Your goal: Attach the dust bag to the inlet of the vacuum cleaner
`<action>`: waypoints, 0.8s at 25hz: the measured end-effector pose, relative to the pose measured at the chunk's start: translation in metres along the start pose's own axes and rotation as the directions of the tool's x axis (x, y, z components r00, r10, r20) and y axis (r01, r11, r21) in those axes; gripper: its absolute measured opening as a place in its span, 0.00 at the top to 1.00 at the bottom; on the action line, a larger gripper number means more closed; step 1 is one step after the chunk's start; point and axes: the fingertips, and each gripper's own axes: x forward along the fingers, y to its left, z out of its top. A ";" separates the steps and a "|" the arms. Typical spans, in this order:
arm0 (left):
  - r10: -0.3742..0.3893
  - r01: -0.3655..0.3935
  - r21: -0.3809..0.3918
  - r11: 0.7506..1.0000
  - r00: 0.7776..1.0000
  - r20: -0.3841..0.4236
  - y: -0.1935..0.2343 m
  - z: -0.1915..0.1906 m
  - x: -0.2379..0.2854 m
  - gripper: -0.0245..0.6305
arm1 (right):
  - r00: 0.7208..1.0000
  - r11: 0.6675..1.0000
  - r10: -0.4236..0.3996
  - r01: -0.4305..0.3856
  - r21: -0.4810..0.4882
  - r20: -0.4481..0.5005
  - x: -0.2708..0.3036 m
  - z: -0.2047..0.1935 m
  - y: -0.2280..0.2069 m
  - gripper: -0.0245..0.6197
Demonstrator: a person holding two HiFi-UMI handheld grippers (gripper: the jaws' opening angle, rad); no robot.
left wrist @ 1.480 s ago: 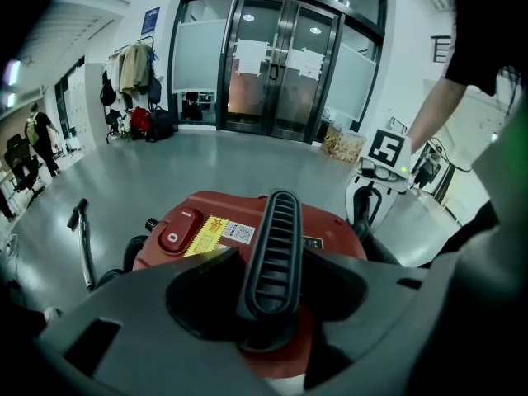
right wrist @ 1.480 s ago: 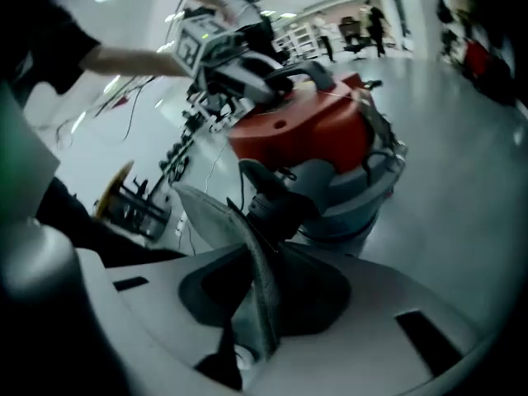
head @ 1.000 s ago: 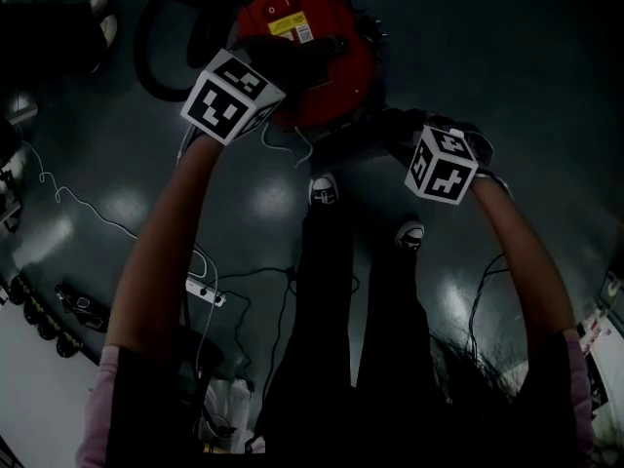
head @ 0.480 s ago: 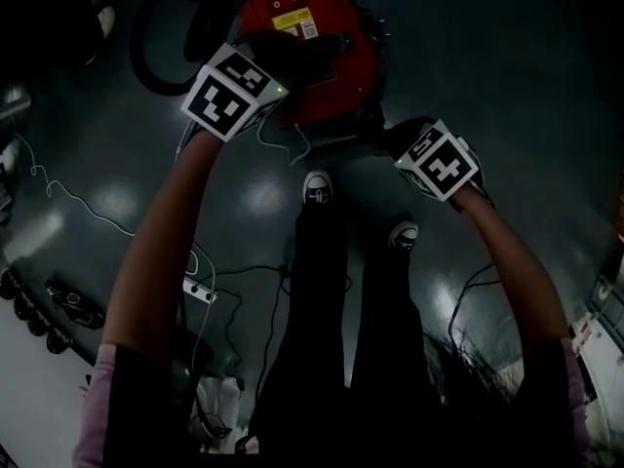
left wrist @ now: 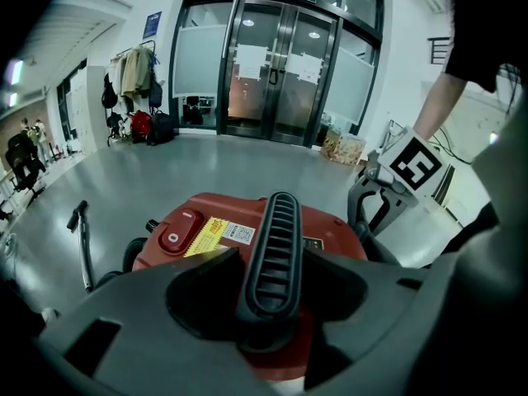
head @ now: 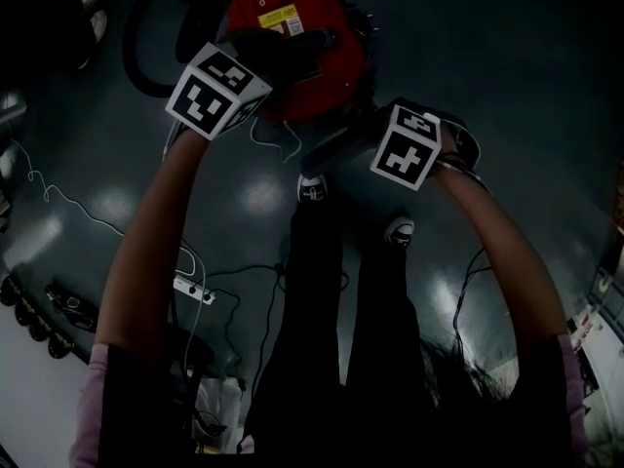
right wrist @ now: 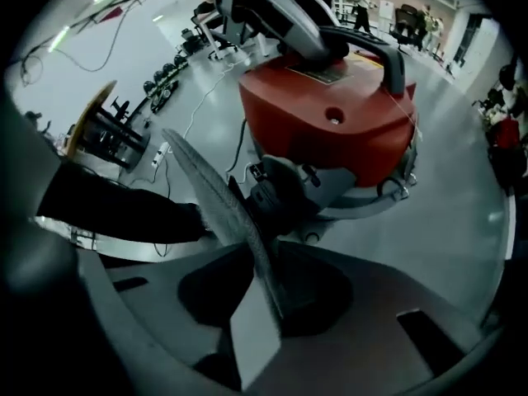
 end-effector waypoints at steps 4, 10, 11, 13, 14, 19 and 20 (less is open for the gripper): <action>-0.004 0.004 -0.008 1.000 1.000 -0.018 -0.002 0.001 0.003 0.64 | 0.998 0.993 0.043 -0.048 0.103 0.051 0.000 -0.007 -0.001 0.80; -0.011 0.010 -0.002 1.000 0.999 -0.030 0.000 -0.001 0.001 0.64 | 0.998 0.999 0.042 -0.042 -0.002 0.041 -0.001 -0.012 0.015 0.69; -0.008 0.008 -0.005 1.000 1.000 -0.026 0.000 -0.001 0.001 0.64 | 0.999 0.999 0.033 -0.032 -0.019 0.040 -0.001 -0.013 0.016 0.69; -0.006 0.006 -0.007 1.000 1.000 -0.021 0.000 -0.001 0.001 0.64 | 0.999 1.000 0.010 -0.008 -0.029 0.049 -0.001 -0.015 0.014 0.69; -0.007 0.006 -0.007 1.000 1.000 -0.019 0.000 0.000 0.001 0.64 | 0.998 1.000 0.002 0.000 -0.022 0.056 -0.002 -0.016 0.012 0.69; -0.012 0.012 -0.002 1.000 1.000 -0.009 -0.001 0.000 0.001 0.64 | 0.996 1.000 0.004 -0.005 0.014 0.084 -0.015 -0.009 0.004 0.69; -0.012 0.012 -0.002 1.000 1.000 -0.005 0.000 0.000 0.000 0.64 | 0.996 1.000 -0.003 0.002 0.008 0.087 -0.020 -0.006 0.002 0.69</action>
